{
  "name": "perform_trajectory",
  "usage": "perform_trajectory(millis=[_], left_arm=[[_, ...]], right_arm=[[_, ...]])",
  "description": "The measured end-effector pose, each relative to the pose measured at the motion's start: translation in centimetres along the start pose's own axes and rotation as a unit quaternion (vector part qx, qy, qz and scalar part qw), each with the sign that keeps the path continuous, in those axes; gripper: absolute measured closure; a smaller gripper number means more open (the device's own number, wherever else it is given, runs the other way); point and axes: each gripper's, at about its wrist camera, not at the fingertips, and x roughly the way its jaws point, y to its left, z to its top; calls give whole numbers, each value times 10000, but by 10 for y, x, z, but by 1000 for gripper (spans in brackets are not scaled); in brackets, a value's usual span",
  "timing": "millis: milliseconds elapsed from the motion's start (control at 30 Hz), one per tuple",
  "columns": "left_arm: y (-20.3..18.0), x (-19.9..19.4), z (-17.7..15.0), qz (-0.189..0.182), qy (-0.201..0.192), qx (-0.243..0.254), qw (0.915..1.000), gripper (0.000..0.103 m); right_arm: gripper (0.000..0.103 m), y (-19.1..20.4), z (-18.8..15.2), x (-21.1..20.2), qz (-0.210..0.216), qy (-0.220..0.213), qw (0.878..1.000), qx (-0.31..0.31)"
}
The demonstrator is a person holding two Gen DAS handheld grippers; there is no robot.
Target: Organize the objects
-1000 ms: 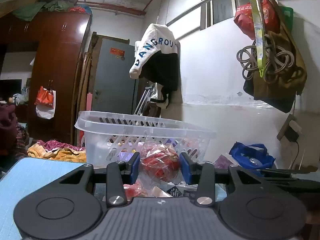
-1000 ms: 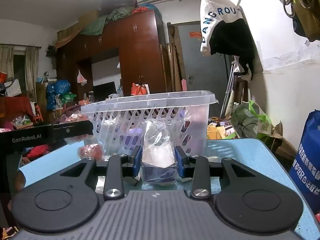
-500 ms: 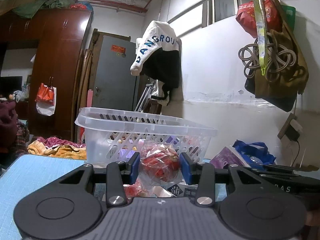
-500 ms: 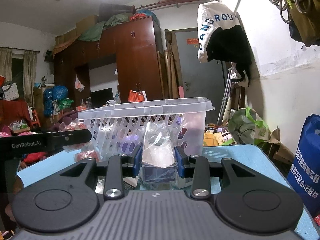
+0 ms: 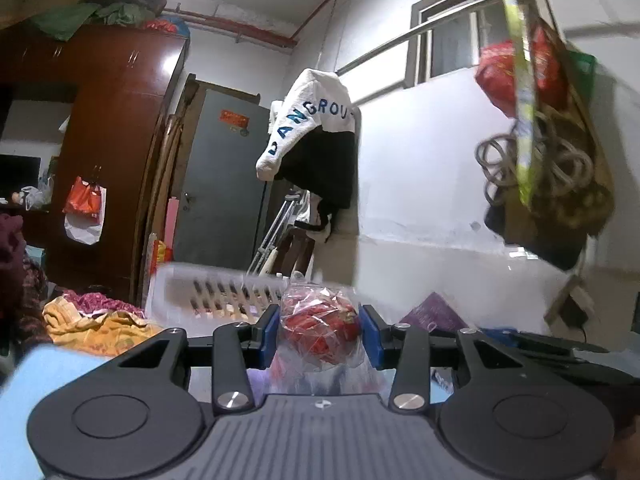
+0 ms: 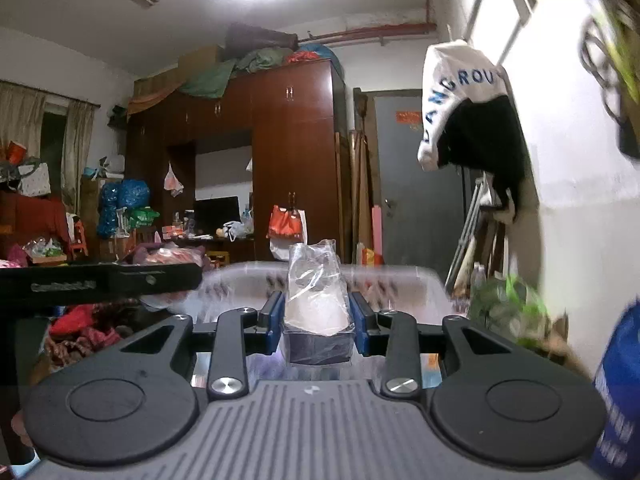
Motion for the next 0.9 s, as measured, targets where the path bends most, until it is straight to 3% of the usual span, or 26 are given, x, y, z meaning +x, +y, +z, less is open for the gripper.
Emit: perform_trajectory(millis=[133,200,267,300,333,433,533,633,700,833,900], left_arm=[[19,43,36,165,421,-359,9983,57],[25,65,42,231,749,-368,9962,50],[32,81,40,302,983,-443,9937,14],[35,88,38,378,1103,-462,9921,11],[36,91,37,477,1177,-452,9909,11],[37,71,32,460,1045,-418,9926,11],[29,29,22,514,791,-97,9955,11],[23,1,0,447,1000,156,9939,11],[21,-1,-15,467,1227,224,9911,11],[15,8,-36,460,1416,325,9883,11],[13,16,-44,494,1530,372,9863,12]], right_arm=[[64,-13,26,59,-120,547,9984,-98],[62,-17,26,81,-40,795,9968,-81],[41,-14,24,92,-274,886,9954,-254],[14,-12,23,93,-403,887,9947,-321],[0,-10,22,87,-434,816,9952,-327],[0,-13,20,49,-161,490,9985,-177],[0,-23,6,16,-32,468,9989,-4],[0,-42,-20,14,-202,1136,9929,294],[0,-54,-39,19,-351,1754,9816,664],[0,-61,-58,15,304,1775,9774,1103],[8,-56,-62,19,451,1778,9767,1114]])
